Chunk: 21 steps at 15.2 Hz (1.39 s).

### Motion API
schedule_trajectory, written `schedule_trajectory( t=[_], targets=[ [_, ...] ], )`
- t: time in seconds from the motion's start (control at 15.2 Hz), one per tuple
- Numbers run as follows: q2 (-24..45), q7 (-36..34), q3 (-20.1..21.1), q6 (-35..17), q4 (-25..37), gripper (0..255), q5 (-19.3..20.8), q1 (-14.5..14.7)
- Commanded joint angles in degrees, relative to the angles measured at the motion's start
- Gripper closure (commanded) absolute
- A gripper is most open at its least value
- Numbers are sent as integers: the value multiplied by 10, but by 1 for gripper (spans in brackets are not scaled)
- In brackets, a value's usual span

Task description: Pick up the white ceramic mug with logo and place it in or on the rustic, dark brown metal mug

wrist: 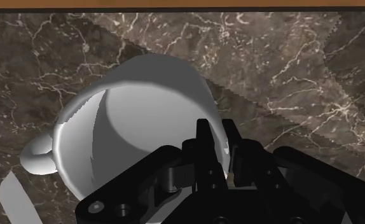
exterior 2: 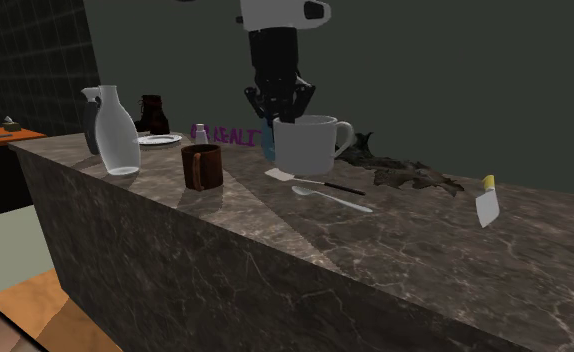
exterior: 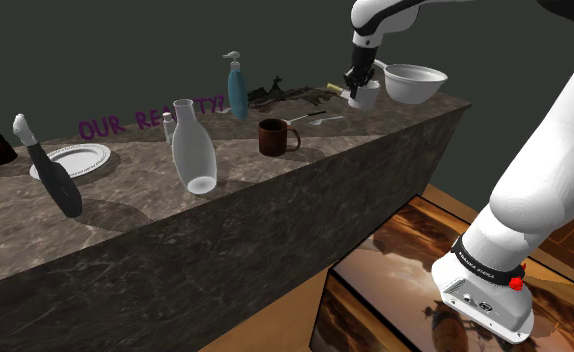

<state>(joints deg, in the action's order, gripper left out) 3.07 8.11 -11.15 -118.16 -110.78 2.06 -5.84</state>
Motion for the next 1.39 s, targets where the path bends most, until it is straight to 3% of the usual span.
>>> schedule_trajectory(
  t=[0.0,0.46,1.32],
  targets=[
    [-2,-1,1,16,14,255,0,1],
    [-10,0,1,64,53,255,1,1],
    [28,-170,80,96,115,255,14,90]
  ],
)
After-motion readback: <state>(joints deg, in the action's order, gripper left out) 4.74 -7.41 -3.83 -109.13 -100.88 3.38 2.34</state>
